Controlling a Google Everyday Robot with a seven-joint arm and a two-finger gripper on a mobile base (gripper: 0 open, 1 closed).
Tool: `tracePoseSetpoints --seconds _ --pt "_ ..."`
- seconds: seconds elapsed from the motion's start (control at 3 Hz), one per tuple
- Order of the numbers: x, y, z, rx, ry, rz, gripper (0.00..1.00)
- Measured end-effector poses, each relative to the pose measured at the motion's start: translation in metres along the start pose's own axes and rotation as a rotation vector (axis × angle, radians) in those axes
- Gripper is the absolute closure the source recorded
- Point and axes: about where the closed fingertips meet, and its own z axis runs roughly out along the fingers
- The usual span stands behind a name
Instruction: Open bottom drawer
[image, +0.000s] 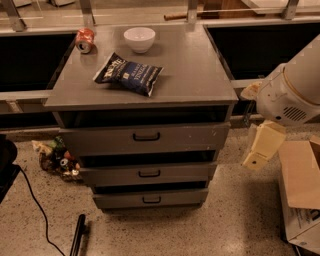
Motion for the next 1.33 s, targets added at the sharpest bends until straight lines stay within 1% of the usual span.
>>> tracePoseSetpoints --seconds 0.33,0.67,1.0,1.33 --pt "-0.005 0.013 0.041 -0.064 -0.019 -0.035 0.00" --pt "-0.018 0.041 0.109 -0.151 -0.095 -0.084 0.00" --pt "-0.033 0.063 0.164 -0.210 -0.202 -0.080 0.00" --pt "-0.033 0.063 0.164 -0.210 -0.202 -0.080 0.00"
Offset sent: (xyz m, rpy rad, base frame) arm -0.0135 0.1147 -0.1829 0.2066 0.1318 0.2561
